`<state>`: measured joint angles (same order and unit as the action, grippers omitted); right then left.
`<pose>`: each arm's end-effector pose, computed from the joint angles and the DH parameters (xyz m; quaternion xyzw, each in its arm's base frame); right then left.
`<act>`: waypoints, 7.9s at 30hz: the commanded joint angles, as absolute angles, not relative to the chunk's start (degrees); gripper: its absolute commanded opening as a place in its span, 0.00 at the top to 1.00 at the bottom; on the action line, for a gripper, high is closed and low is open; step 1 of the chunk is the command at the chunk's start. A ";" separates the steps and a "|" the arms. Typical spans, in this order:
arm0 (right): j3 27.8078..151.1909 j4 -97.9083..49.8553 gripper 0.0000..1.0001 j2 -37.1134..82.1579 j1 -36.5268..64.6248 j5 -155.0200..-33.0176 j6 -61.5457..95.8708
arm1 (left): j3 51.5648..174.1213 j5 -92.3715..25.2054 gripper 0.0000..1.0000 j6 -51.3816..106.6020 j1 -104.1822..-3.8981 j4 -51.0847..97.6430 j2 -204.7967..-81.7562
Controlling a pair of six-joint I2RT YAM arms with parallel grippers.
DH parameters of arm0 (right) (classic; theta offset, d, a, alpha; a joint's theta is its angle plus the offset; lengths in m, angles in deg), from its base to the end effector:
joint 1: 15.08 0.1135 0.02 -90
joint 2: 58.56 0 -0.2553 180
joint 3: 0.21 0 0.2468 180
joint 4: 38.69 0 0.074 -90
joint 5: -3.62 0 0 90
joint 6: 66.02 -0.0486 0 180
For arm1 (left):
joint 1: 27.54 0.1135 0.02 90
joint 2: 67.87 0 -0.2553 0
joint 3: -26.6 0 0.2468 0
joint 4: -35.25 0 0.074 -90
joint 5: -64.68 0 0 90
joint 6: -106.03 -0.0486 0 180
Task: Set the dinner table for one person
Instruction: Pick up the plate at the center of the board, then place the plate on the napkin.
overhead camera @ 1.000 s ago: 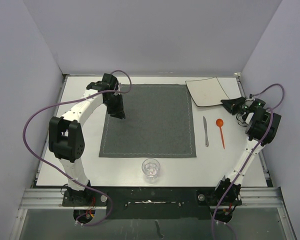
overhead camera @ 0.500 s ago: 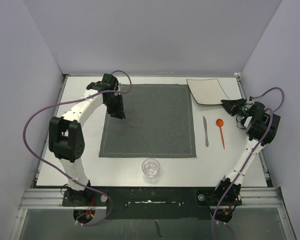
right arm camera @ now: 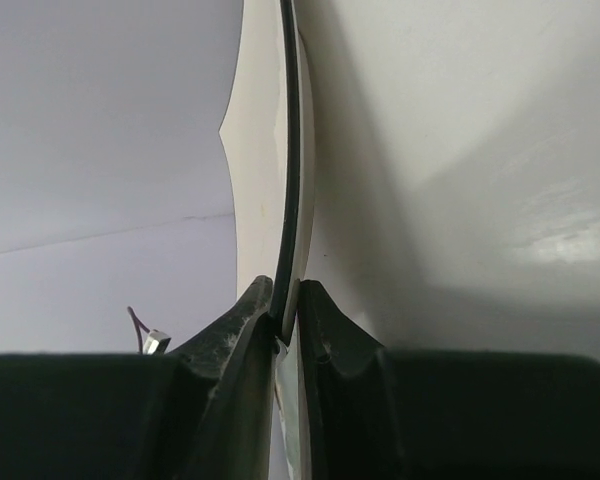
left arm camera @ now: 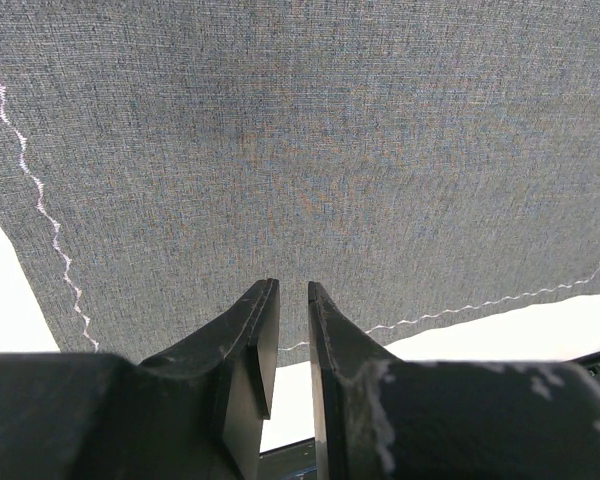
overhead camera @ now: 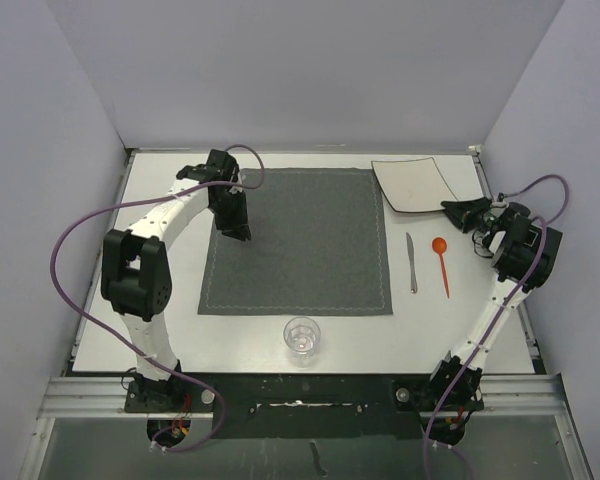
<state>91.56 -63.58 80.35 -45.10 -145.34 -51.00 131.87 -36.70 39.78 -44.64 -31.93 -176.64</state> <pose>0.4295 -0.2001 0.0629 0.4064 0.6576 0.5631 0.2921 0.3687 -0.1235 0.2254 -0.0403 0.9803 -0.1499 0.1224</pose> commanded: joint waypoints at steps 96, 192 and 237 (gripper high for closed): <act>101.35 -53.62 1.00 58.89 -40.83 -148.77 -47.18 | 133.75 -37.52 0.87 37.90 -46.54 -33.36 -180.72; 71.41 -65.83 1.00 36.97 -17.96 -136.47 -51.15 | 122.58 -38.09 0.86 37.19 -48.90 -34.90 -163.85; 72.82 -82.01 1.00 51.09 -10.27 -141.35 -59.35 | 122.70 -37.29 0.86 37.56 -49.07 -34.50 -166.64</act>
